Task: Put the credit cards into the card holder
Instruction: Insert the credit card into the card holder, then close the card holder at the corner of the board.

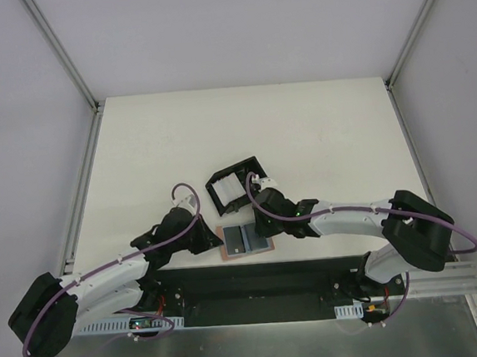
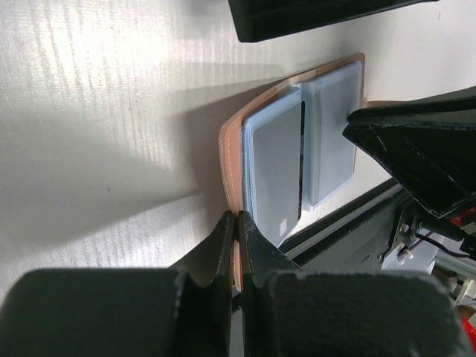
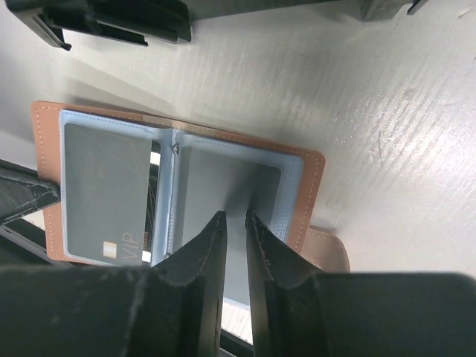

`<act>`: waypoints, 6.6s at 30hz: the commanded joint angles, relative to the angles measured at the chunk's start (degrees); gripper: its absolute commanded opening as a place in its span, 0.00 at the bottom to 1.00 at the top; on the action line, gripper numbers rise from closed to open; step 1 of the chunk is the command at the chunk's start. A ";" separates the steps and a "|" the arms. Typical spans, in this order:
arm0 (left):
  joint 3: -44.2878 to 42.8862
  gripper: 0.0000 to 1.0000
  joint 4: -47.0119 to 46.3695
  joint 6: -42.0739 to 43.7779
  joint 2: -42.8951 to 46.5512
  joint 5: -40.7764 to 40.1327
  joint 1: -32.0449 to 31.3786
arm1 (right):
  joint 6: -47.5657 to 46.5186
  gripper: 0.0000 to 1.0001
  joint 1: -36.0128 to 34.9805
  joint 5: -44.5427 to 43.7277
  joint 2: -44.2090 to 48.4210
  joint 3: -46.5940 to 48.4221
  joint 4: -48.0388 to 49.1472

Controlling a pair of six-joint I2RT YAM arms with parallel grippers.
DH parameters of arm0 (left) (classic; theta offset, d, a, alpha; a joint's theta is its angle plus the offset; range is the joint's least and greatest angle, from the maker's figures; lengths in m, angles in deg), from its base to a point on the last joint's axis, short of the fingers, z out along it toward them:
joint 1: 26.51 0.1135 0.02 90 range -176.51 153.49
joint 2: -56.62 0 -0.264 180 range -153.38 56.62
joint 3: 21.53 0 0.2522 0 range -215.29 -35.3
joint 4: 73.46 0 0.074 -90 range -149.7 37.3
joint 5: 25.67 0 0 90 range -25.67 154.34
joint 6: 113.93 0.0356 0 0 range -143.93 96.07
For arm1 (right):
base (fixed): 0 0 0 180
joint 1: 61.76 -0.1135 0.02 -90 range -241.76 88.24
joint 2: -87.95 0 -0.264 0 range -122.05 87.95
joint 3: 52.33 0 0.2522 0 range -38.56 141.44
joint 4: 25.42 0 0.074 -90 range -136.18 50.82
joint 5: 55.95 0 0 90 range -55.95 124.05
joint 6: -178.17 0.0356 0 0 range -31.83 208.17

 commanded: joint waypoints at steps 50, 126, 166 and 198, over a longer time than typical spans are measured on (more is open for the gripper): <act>-2.78 0.00 1.74 0.02 -0.75 1.60 -1.73 | 5.13 0.38 0.11 -3.68 10.24 -2.94 -3.82; -6.99 0.00 11.30 2.57 5.57 -1.30 -1.82 | 7.14 0.01 0.37 -3.17 9.45 -3.64 -5.86; -20.71 0.47 6.31 7.06 -21.75 12.23 -6.56 | 11.10 0.03 -0.77 -1.84 10.86 -7.94 3.64; -16.05 0.42 0.07 2.31 -26.33 8.63 -6.74 | 9.61 0.20 -1.65 7.13 2.16 -2.32 7.69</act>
